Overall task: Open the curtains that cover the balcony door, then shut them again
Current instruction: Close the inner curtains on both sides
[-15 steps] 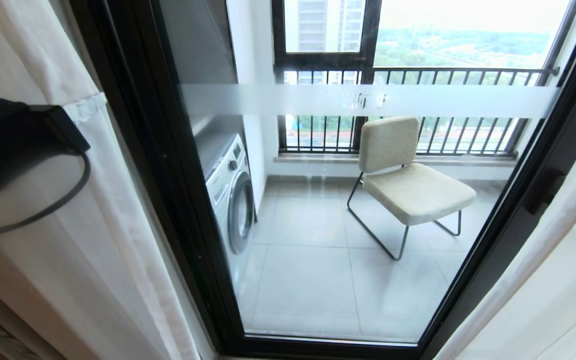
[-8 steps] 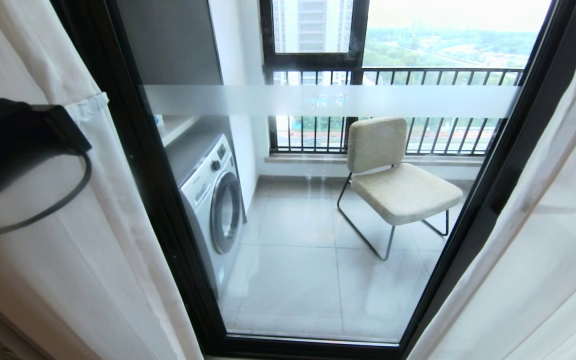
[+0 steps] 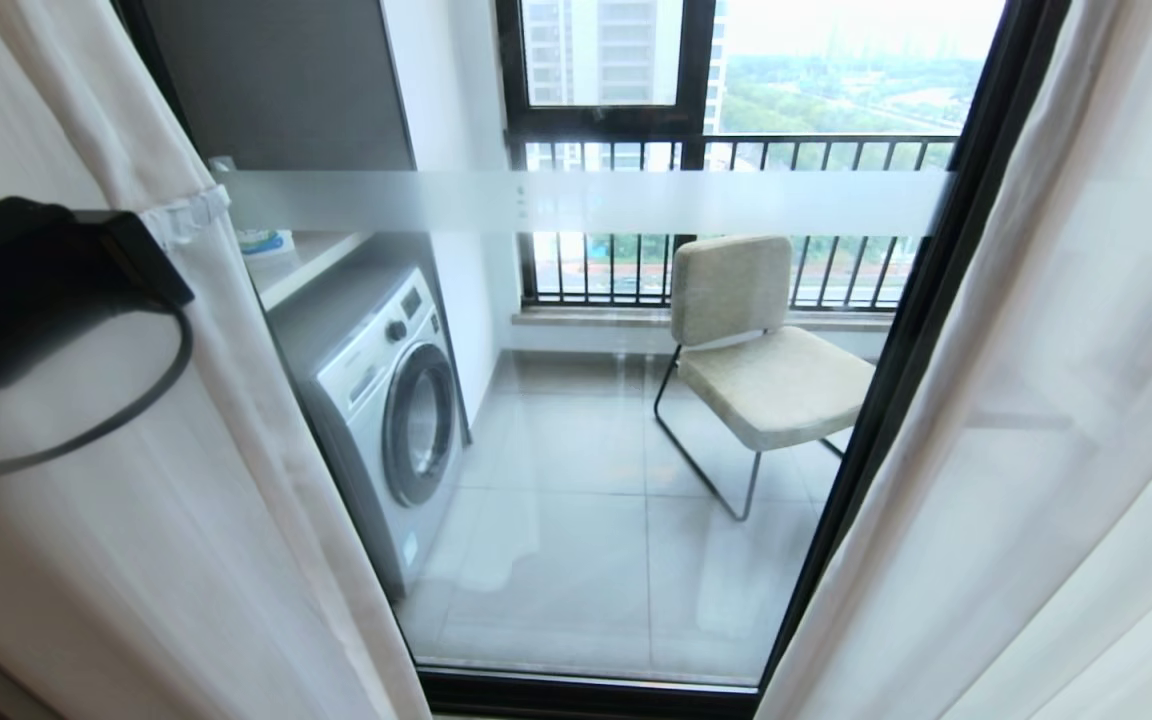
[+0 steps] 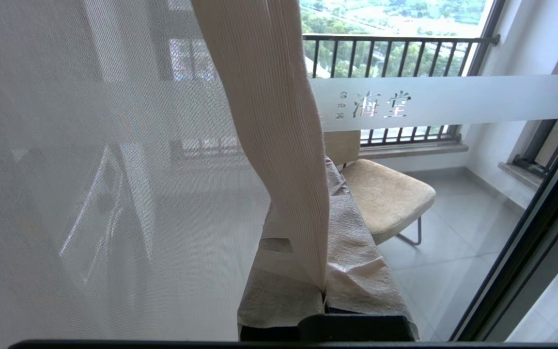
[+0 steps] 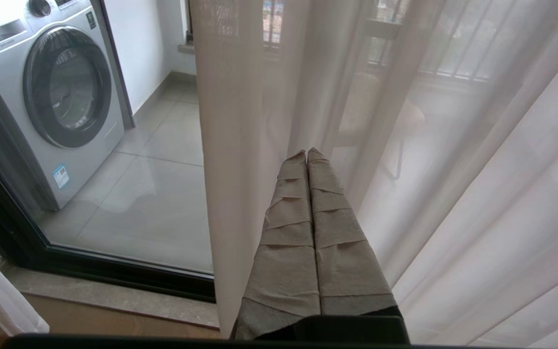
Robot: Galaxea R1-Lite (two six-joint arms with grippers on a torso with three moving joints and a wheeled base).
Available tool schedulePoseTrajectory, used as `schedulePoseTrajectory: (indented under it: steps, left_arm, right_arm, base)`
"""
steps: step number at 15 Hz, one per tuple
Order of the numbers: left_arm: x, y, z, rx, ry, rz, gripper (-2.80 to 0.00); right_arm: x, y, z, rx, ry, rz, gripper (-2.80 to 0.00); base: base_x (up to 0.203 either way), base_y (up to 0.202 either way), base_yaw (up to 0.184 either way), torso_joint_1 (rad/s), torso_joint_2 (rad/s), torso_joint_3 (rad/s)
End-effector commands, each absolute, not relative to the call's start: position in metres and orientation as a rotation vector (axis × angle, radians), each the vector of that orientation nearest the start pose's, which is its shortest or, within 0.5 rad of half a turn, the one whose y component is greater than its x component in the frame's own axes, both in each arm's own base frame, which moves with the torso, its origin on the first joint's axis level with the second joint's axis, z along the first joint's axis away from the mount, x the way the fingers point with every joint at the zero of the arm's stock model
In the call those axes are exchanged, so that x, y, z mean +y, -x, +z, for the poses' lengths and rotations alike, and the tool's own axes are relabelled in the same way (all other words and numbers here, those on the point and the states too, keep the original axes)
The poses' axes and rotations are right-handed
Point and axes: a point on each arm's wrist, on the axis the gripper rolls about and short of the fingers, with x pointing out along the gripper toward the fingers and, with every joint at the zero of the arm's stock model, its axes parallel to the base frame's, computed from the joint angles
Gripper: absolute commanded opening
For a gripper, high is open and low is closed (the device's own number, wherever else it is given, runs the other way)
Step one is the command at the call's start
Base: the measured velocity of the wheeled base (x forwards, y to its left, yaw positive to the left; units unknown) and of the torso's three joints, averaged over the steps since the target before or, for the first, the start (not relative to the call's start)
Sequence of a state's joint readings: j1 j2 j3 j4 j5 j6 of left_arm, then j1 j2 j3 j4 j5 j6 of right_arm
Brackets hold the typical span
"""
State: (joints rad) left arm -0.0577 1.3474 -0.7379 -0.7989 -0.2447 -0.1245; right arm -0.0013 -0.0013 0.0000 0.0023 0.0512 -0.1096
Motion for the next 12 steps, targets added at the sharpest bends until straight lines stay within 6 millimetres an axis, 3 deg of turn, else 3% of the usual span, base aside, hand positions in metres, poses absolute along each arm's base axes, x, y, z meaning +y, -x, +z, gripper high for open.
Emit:
schedulePoseTrajectory:
  steps: [1,12]
  left_arm:
    - [-0.0186,-0.2190,0.2742,-0.175,0.106,-0.318,-2.80]
    - [-0.0182,-0.2176,0.2730,-0.172,0.106,-0.316,-2.80]
  right_arm:
    - [0.0012,0.0228,0.0753,-0.001,0.110,0.052,-2.80]
    - [0.0012,0.0228,0.0753,-0.001,0.110,0.051,-2.80]
  base:
    - [0.000,-0.197,0.000,0.002,0.00,0.007]
    - [0.000,-0.192,0.003,0.003,0.00,0.002]
